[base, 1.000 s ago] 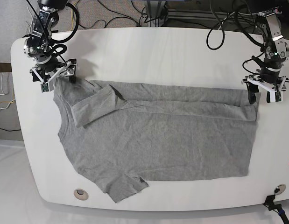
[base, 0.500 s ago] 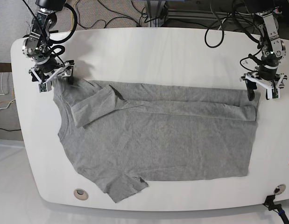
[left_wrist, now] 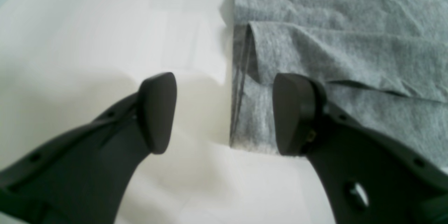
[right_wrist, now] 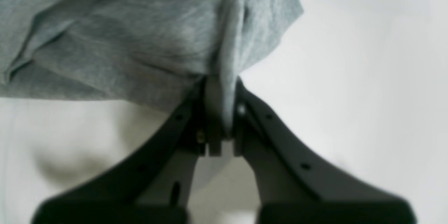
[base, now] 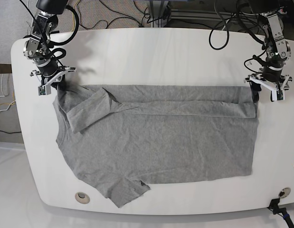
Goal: Fold the T-shirt properly
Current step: 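Release the fold and raise both grippers, then grasp the folded edge with both grippers and drag it toward the arms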
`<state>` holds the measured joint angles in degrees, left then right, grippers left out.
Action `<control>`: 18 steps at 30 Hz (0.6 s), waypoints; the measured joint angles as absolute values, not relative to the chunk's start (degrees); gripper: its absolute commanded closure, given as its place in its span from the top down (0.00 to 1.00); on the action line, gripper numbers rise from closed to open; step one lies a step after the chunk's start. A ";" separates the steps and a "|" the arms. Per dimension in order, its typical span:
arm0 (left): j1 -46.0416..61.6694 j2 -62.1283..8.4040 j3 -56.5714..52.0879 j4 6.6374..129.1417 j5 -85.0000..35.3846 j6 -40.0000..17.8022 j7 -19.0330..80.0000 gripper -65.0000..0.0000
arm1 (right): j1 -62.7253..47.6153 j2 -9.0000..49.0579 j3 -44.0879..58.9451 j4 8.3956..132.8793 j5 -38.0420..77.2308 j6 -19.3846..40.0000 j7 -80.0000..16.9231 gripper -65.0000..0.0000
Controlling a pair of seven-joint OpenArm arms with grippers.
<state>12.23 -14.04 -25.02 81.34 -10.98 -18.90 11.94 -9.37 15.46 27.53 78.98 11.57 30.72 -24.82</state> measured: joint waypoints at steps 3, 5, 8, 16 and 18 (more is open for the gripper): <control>12.23 -14.06 -25.02 81.34 -11.00 -18.90 11.94 0.63 | -9.39 15.35 27.53 78.98 11.60 30.70 -24.82 0.00; 12.23 -14.04 -25.02 81.34 -11.00 -18.90 11.94 0.63 | -9.41 15.35 27.53 78.98 11.62 30.72 -24.80 0.00; 12.23 -14.06 -25.02 81.34 -11.00 -18.90 11.94 0.63 | -9.47 15.31 27.53 78.98 11.60 30.70 -24.80 0.00; 12.38 -14.17 -24.29 81.34 -15.31 -19.05 14.37 0.63 | -9.54 15.22 27.53 79.00 11.62 30.70 -24.56 0.00; 12.40 -14.15 -22.96 81.34 -15.29 -19.44 14.35 0.63 | -9.56 15.22 27.53 79.00 11.62 30.70 -24.58 0.00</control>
